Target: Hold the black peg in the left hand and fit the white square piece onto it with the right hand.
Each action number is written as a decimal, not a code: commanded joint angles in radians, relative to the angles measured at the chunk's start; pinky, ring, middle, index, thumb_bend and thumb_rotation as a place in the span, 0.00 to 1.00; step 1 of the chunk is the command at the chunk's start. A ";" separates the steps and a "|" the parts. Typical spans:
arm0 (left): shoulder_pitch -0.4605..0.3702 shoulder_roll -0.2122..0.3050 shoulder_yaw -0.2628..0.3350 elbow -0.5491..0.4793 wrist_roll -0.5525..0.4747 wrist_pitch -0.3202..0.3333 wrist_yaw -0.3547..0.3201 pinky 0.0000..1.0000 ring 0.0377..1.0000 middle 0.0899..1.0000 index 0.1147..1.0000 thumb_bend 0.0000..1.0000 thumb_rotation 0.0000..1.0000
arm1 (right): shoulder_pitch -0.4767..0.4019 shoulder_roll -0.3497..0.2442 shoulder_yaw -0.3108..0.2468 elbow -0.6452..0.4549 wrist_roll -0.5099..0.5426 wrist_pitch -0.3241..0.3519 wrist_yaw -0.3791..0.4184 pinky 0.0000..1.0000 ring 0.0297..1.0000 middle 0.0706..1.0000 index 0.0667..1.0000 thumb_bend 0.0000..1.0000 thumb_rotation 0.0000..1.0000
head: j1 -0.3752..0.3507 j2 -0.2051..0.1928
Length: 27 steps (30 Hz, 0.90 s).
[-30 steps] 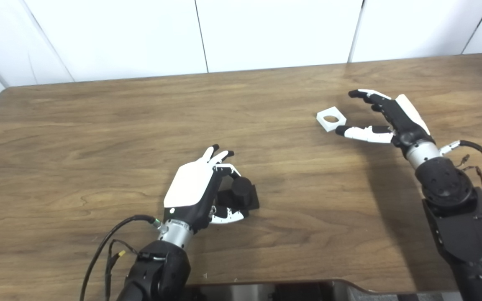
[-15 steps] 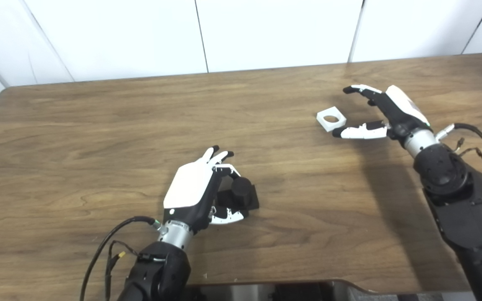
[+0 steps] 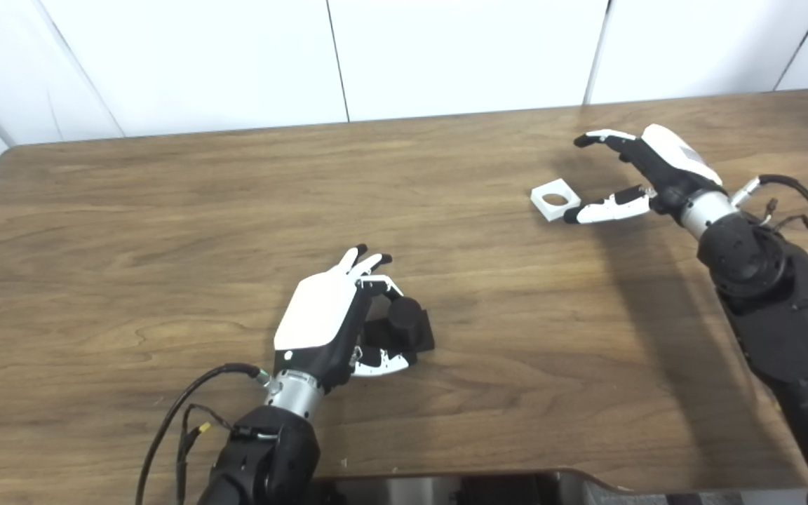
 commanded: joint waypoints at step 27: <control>0.007 -0.028 -0.002 0.029 0.009 0.001 0.032 0.93 0.99 0.90 0.43 0.52 0.07 | -0.231 -0.091 0.151 0.123 -0.215 -0.148 0.093 1.00 1.00 0.94 0.73 0.89 0.24 | -0.001 0.002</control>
